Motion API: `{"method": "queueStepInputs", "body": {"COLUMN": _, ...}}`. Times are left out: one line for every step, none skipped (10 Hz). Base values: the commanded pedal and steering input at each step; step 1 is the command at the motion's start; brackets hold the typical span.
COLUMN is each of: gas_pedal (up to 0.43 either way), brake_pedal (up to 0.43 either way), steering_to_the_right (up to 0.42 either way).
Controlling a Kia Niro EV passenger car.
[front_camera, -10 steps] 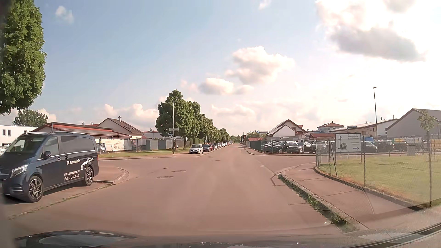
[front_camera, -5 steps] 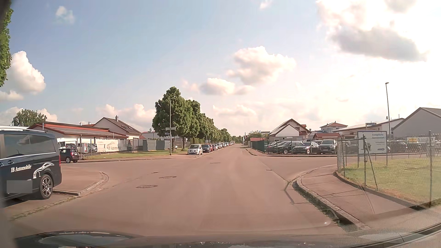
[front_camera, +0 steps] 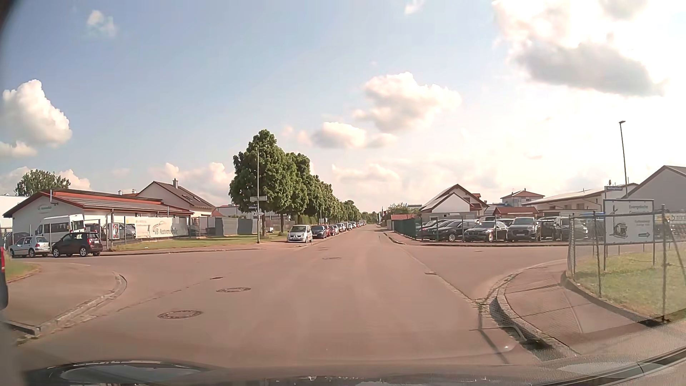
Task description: Follow the waypoints while adhering to traffic rules and regulations
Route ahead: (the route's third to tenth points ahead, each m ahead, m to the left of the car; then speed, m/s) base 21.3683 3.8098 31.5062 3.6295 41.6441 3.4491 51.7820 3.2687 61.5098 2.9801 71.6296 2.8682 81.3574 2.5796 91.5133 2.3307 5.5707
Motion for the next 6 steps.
{"method": "queueStepInputs", "body": {"gas_pedal": 0.000, "brake_pedal": 0.012, "steering_to_the_right": 0.003}}
{"method": "queueStepInputs", "body": {"gas_pedal": 0.000, "brake_pedal": 0.012, "steering_to_the_right": -0.001}}
{"method": "queueStepInputs", "body": {"gas_pedal": 0.000, "brake_pedal": 0.012, "steering_to_the_right": -0.006}}
{"method": "queueStepInputs", "body": {"gas_pedal": 0.000, "brake_pedal": 0.012, "steering_to_the_right": -0.007}}
{"method": "queueStepInputs", "body": {"gas_pedal": 0.000, "brake_pedal": 0.012, "steering_to_the_right": -0.005}}
{"method": "queueStepInputs", "body": {"gas_pedal": 0.000, "brake_pedal": 0.024, "steering_to_the_right": -0.003}}
